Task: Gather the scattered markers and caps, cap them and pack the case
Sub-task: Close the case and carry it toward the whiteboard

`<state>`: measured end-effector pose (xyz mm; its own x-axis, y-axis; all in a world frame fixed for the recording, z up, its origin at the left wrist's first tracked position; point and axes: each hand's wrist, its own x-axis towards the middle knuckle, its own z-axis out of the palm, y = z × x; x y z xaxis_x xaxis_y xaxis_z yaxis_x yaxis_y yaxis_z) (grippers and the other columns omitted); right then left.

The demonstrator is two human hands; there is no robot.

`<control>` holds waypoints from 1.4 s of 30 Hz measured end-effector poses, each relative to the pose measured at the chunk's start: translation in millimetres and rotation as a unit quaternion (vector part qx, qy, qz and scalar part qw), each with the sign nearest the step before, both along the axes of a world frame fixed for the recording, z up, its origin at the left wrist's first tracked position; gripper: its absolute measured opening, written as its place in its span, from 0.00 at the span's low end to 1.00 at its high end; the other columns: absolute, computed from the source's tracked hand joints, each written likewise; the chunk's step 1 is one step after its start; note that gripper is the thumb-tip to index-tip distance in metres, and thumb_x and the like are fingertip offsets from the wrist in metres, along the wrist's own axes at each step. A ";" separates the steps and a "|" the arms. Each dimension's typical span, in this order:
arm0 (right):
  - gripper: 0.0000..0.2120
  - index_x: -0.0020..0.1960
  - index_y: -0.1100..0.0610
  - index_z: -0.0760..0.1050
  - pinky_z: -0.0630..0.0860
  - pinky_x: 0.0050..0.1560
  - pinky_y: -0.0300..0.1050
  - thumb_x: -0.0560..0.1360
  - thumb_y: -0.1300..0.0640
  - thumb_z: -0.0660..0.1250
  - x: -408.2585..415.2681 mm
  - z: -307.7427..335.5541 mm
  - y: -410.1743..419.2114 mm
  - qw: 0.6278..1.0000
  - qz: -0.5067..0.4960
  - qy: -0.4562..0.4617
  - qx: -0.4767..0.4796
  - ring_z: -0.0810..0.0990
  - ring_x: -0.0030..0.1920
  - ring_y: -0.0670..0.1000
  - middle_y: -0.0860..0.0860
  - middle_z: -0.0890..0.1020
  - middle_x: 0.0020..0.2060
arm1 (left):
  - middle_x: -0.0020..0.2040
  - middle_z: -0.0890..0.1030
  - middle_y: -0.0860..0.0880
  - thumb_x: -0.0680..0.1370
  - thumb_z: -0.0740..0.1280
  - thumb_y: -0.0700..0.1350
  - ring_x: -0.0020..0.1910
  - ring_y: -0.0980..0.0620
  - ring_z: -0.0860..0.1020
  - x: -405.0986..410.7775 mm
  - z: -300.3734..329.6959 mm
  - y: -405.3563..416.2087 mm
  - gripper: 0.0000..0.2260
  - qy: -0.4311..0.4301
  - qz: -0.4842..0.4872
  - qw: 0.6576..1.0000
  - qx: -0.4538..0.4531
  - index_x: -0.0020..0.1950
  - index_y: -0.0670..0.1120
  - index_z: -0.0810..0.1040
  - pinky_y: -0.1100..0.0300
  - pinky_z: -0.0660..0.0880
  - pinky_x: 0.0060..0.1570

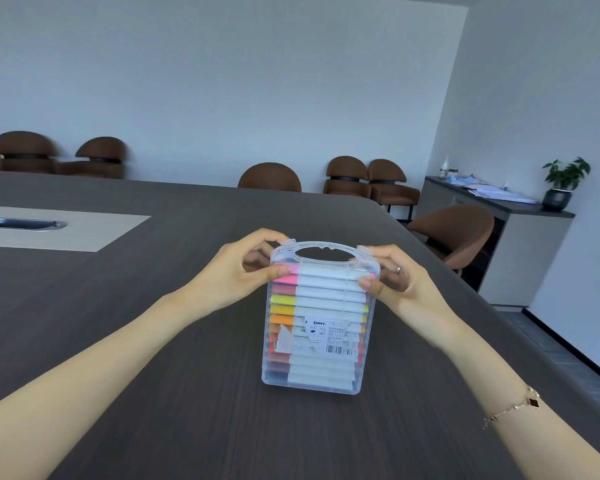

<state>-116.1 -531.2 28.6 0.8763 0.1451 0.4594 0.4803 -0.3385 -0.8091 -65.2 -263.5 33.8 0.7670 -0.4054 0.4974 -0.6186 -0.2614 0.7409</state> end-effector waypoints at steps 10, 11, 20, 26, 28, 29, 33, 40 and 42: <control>0.16 0.60 0.44 0.73 0.74 0.54 0.32 0.75 0.58 0.68 -2.3 -3.4 3.6 0.999 -0.004 -0.035 -0.017 0.79 0.56 0.43 0.39 0.80 0.56 | 0.52 0.82 0.54 0.72 0.70 0.51 0.49 0.53 0.81 -2.2 -8.8 -1.2 0.15 -0.035 0.018 0.999 -0.011 0.59 0.59 0.75 0.58 0.79 0.50; 0.16 0.60 0.43 0.73 0.73 0.53 0.30 0.75 0.58 0.67 -2.9 -3.6 4.1 0.999 -0.006 -0.040 -0.018 0.79 0.56 0.42 0.38 0.80 0.56 | 0.52 0.82 0.54 0.72 0.70 0.51 0.49 0.54 0.81 -2.2 -9.2 -1.5 0.15 -0.037 0.020 0.999 -0.010 0.58 0.59 0.75 0.58 0.79 0.50; 0.18 0.65 0.46 0.71 0.71 0.56 0.29 0.77 0.57 0.65 -4.3 -7.1 7.3 0.997 -0.015 -0.064 -0.041 0.74 0.63 0.40 0.40 0.77 0.61 | 0.53 0.81 0.54 0.74 0.69 0.49 0.51 0.54 0.80 -0.6 -13.3 -3.1 0.16 -0.060 0.034 0.998 -0.007 0.61 0.58 0.75 0.63 0.78 0.51; 0.17 0.63 0.43 0.70 0.72 0.53 0.27 0.75 0.51 0.64 -5.3 -10.1 12.2 0.997 -0.024 -0.075 -0.025 0.74 0.62 0.38 0.37 0.77 0.60 | 0.53 0.80 0.54 0.75 0.68 0.49 0.51 0.56 0.79 1.0 -14.3 -3.4 0.15 -0.058 0.033 0.998 -0.006 0.60 0.61 0.74 0.63 0.77 0.51; 0.17 0.63 0.42 0.70 0.73 0.51 0.27 0.75 0.51 0.64 -4.6 -10.9 13.7 0.996 -0.028 -0.079 -0.019 0.74 0.61 0.37 0.35 0.77 0.58 | 0.54 0.80 0.55 0.75 0.67 0.51 0.52 0.56 0.79 2.1 -13.7 -3.7 0.14 -0.058 0.033 0.998 0.003 0.60 0.61 0.73 0.63 0.77 0.51; 0.17 0.63 0.43 0.70 0.73 0.50 0.28 0.75 0.51 0.64 -4.2 -11.2 14.2 0.996 -0.031 -0.080 -0.016 0.75 0.60 0.37 0.34 0.77 0.58 | 0.54 0.80 0.55 0.75 0.67 0.51 0.53 0.56 0.78 2.6 -13.5 -3.9 0.14 -0.059 0.034 0.998 0.006 0.60 0.61 0.73 0.63 0.77 0.51; 0.16 0.64 0.46 0.71 0.75 0.47 0.29 0.77 0.54 0.63 -3.3 -14.6 15.4 0.995 -0.040 -0.086 -0.013 0.75 0.58 0.36 0.33 0.77 0.56 | 0.55 0.79 0.56 0.74 0.65 0.53 0.54 0.57 0.78 2.6 -14.5 -4.7 0.14 -0.060 0.039 0.997 0.006 0.60 0.61 0.73 0.62 0.78 0.52; 0.17 0.65 0.48 0.71 0.72 0.48 0.25 0.77 0.56 0.63 -6.3 -16.0 17.5 0.995 -0.040 -0.093 -0.009 0.75 0.58 0.34 0.30 0.76 0.56 | 0.55 0.79 0.56 0.75 0.66 0.52 0.54 0.56 0.78 -1.1 -17.8 -5.4 0.15 -0.068 0.045 0.997 -0.001 0.61 0.61 0.73 0.61 0.78 0.51; 0.20 0.67 0.49 0.70 0.72 0.52 0.26 0.76 0.58 0.65 -8.3 -21.3 16.6 0.995 -0.044 -0.094 0.007 0.75 0.60 0.35 0.31 0.76 0.58 | 0.56 0.78 0.57 0.74 0.68 0.49 0.54 0.55 0.79 -3.4 -22.7 -4.9 0.19 -0.084 0.048 0.995 -0.014 0.64 0.60 0.72 0.62 0.78 0.52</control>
<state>-124.4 -514.6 7.4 0.7835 0.0636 0.6181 0.5928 -0.3749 -0.7128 -68.6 -268.4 11.1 0.7064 -0.3184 0.6322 -0.7078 -0.3070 0.6363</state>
